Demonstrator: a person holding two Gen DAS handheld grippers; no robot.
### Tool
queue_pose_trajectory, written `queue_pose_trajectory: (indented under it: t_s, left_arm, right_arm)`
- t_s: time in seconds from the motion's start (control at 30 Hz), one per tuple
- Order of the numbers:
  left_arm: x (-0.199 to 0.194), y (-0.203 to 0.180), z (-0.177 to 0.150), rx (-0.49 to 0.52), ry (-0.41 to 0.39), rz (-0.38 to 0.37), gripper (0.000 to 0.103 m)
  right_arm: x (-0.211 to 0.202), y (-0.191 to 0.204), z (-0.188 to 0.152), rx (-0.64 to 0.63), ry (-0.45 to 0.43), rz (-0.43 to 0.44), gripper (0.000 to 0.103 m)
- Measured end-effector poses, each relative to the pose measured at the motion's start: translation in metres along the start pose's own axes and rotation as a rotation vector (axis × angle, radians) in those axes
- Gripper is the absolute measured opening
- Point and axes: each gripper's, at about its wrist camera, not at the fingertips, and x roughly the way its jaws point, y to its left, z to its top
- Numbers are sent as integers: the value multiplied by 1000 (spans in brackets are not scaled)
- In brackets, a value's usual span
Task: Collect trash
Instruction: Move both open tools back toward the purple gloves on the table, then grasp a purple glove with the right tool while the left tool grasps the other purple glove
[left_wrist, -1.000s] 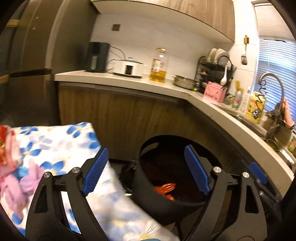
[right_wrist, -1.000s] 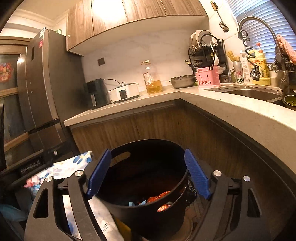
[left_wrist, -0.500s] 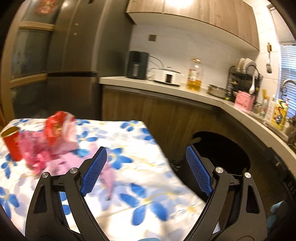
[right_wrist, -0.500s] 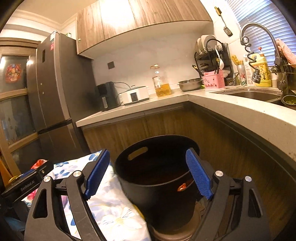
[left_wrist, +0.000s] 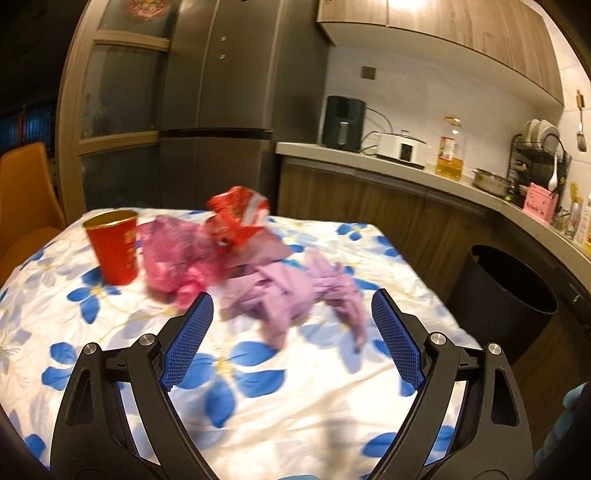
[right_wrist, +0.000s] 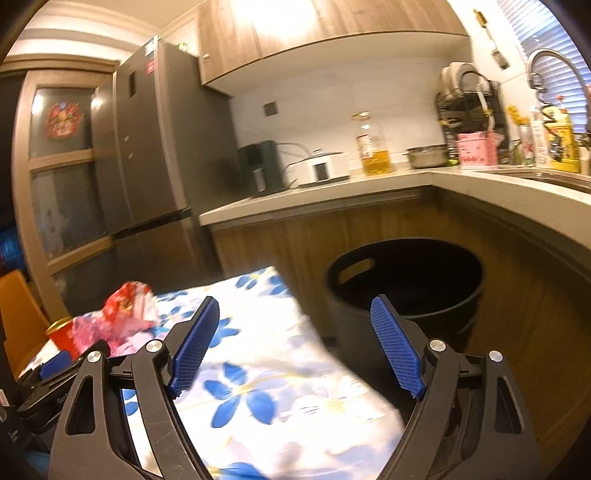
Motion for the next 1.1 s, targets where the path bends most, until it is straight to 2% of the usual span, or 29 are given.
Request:
queue_pose_trajectory:
  t_s: [0.33, 0.5, 0.67, 1.0, 1.1]
  left_arm:
    - [6, 42, -2, -63, 2, 63, 86]
    - [12, 51, 0, -70, -8, 72, 86]
    - [25, 57, 3, -81, 4, 68, 86]
    - [42, 51, -1, -70, 20, 42, 86]
    - [45, 48, -3, -67, 25, 40, 86]
  right_arm:
    - [50, 66, -29, -80, 98, 111, 78]
    - [80, 89, -40, -105, 141, 128, 73]
    - [111, 98, -49, -97, 230, 128, 62]
    - [136, 107, -66, -131, 335, 127, 40]
    - [142, 109, -70, -144, 369, 138, 21]
